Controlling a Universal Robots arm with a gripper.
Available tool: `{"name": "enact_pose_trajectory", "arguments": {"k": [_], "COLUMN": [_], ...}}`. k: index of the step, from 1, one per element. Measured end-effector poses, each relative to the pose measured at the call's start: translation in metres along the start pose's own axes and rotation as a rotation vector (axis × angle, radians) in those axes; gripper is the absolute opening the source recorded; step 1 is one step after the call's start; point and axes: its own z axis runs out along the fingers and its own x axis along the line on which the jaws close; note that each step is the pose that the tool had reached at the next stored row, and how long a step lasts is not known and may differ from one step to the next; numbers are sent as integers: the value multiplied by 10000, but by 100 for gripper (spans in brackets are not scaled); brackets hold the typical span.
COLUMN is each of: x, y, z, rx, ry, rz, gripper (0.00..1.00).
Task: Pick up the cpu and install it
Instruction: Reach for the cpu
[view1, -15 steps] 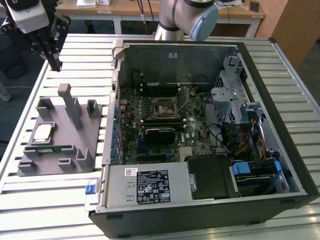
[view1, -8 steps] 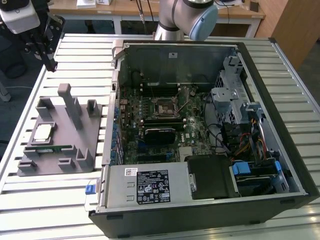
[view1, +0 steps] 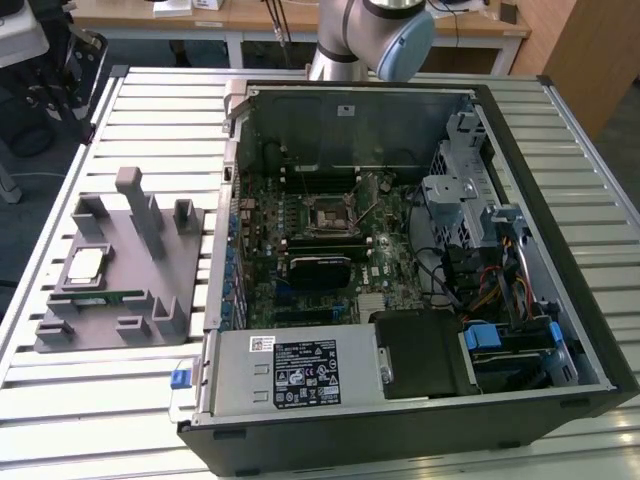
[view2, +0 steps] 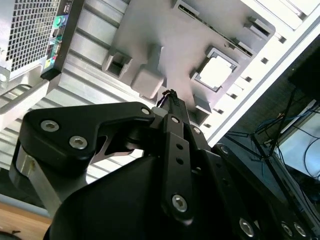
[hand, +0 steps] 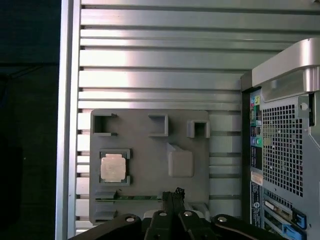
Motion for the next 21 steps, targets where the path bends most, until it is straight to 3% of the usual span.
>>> {"name": "enact_pose_trajectory", "arguments": {"k": [5, 11, 13, 21], "x": [121, 177, 222, 556], "y": [1, 10, 10, 7], "z": [7, 34, 55, 82], "rx": [0, 6, 10, 9], "ry": [14, 204, 225, 227], "rz": [33, 109, 112, 111], "gripper": [11, 11, 11, 11]}}
